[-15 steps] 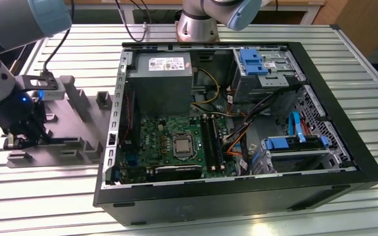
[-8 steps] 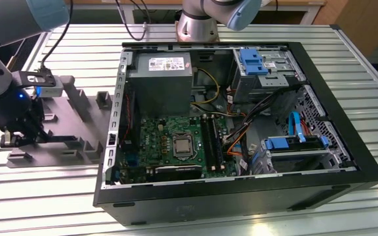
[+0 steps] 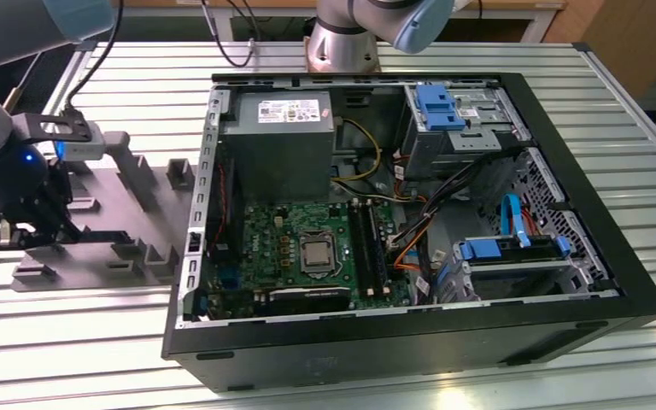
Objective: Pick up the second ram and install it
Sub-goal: 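Pick up the second ram and move it above second insertion slot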
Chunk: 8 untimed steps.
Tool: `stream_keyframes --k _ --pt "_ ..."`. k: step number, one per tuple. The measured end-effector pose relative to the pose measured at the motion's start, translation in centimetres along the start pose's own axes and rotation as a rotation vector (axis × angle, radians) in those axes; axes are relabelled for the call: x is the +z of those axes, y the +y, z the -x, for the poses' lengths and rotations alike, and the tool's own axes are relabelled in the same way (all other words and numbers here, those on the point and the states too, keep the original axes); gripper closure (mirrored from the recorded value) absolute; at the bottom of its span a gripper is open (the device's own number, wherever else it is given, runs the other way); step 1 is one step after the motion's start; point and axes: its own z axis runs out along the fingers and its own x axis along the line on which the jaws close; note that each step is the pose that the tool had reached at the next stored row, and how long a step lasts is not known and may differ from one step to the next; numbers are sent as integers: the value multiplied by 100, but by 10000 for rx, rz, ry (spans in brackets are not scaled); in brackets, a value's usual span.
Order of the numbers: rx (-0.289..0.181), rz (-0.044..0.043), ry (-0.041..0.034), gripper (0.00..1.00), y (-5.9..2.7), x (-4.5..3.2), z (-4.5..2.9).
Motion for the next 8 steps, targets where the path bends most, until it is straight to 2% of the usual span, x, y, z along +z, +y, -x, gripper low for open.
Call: stream_keyframes --k 8 --pt "0 0 -1 86 0 -30 1"
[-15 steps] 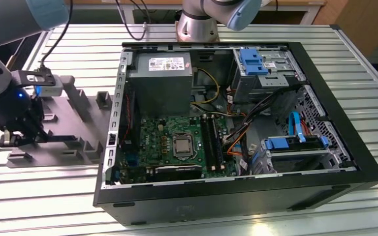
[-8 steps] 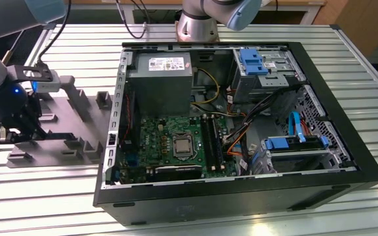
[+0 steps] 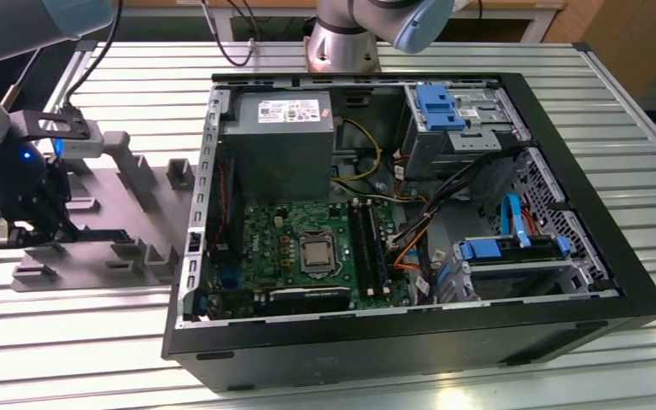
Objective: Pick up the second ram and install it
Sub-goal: 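Pick up the second ram and move it above second insertion slot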
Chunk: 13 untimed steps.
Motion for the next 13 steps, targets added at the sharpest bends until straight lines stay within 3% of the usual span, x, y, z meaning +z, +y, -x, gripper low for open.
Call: stream_keyframes --k 13 --pt "0 -1 0 86 0 -30 0"
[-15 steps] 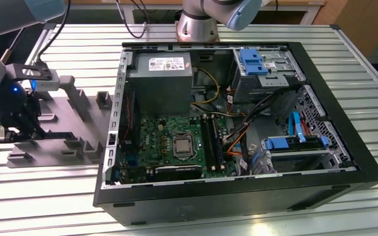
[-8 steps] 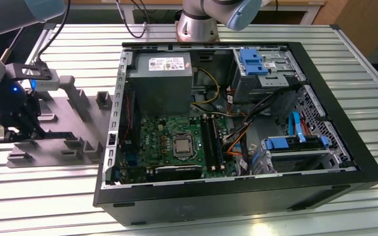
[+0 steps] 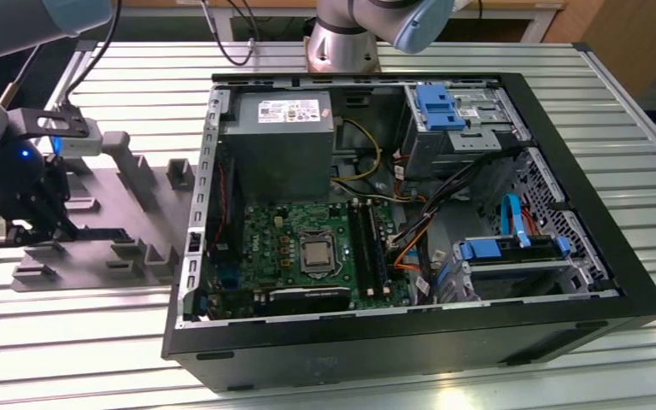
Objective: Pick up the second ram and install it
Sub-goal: 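Pick up the second ram and move it above second insertion slot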
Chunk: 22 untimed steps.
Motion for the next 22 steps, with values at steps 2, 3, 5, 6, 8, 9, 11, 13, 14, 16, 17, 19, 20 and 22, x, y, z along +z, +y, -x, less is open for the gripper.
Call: stream_keyframes --k 2,3,5,6,8,9,11,13,14,16,17,19,20,22 --pt "0 0 0 86 0 -2 0" --pt "0 0 0 86 0 -4 0" --pt "0 0 0 86 0 -8 0" --pt "0 1 0 86 0 -10 0" --pt "0 0 0 86 0 -13 0" --pt "0 0 0 86 0 -15 0" --pt "0 0 0 86 0 -19 0" --pt "0 0 0 86 0 -24 0" --pt "0 0 0 86 0 -26 0" --pt "0 0 0 86 0 -30 0" --pt "0 0 0 86 0 -33 0" --pt "0 0 0 86 0 -39 1" --pt "0 1 1 86 0 -42 1" --pt "0 1 0 86 0 -48 1"
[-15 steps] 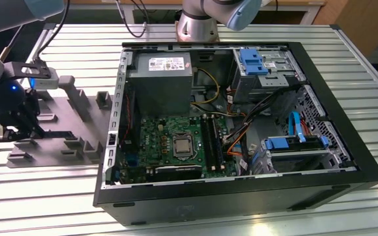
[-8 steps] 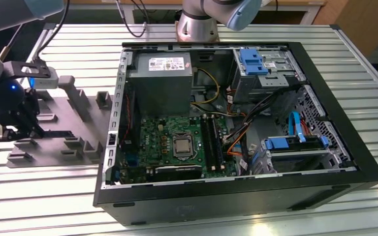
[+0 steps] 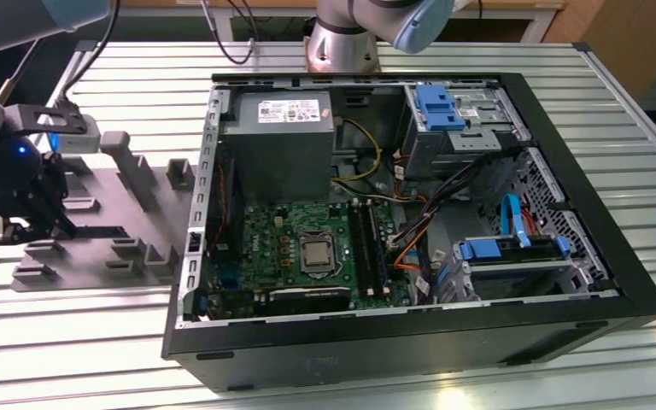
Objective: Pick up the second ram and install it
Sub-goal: 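Pick up the second ram and move it above second insertion slot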
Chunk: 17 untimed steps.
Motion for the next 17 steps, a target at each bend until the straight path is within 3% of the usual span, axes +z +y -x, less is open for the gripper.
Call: stream_keyframes --k 17 --pt "0 0 0 86 0 -80 1"
